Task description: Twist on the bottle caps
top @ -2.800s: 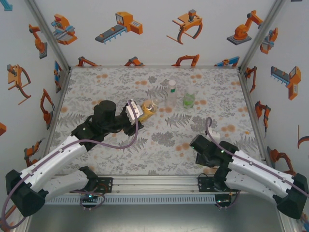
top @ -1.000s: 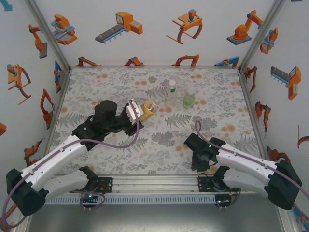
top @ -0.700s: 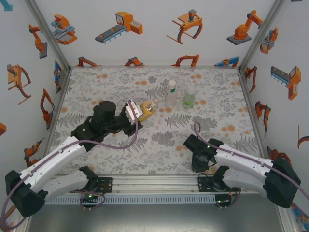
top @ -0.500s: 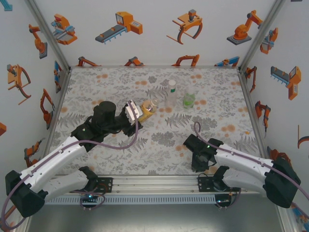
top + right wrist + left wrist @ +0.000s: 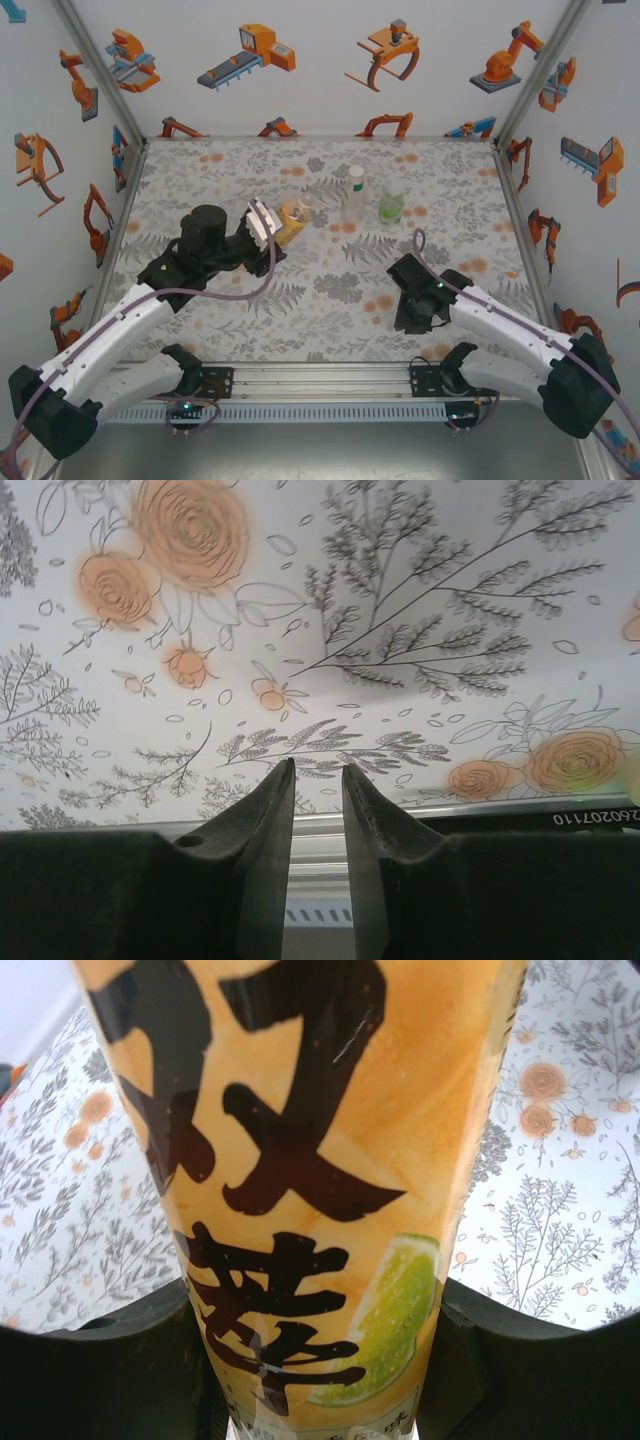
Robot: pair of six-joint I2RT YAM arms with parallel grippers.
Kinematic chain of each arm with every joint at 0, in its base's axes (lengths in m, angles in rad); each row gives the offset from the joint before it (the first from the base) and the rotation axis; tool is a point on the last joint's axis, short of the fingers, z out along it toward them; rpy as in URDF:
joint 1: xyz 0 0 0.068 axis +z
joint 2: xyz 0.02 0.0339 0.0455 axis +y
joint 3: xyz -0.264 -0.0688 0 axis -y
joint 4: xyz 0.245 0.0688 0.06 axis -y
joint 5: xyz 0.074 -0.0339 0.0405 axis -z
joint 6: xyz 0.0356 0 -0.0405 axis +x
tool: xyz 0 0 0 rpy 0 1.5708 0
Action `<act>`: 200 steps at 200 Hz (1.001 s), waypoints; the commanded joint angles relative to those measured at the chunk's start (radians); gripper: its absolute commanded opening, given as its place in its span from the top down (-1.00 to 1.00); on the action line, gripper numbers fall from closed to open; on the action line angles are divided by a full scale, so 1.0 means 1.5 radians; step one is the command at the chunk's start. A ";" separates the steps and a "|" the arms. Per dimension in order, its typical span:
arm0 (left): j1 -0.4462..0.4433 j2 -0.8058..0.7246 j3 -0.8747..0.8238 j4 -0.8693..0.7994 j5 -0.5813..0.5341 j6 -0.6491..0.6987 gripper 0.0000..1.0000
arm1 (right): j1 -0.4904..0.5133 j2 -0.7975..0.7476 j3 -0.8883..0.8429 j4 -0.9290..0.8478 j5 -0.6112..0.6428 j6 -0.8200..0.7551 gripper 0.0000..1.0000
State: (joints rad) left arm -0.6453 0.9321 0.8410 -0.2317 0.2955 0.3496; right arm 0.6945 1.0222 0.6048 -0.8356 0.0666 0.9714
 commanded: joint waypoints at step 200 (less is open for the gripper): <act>0.137 -0.090 -0.017 -0.170 0.010 -0.030 1.00 | -0.376 -0.050 -0.011 -0.234 0.077 0.258 -0.24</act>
State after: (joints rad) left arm -0.4618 0.7967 0.8227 -0.4946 0.2523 0.3061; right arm 0.1505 0.9371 0.5812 -1.0843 0.1322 1.2591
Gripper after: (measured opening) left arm 0.547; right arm 0.595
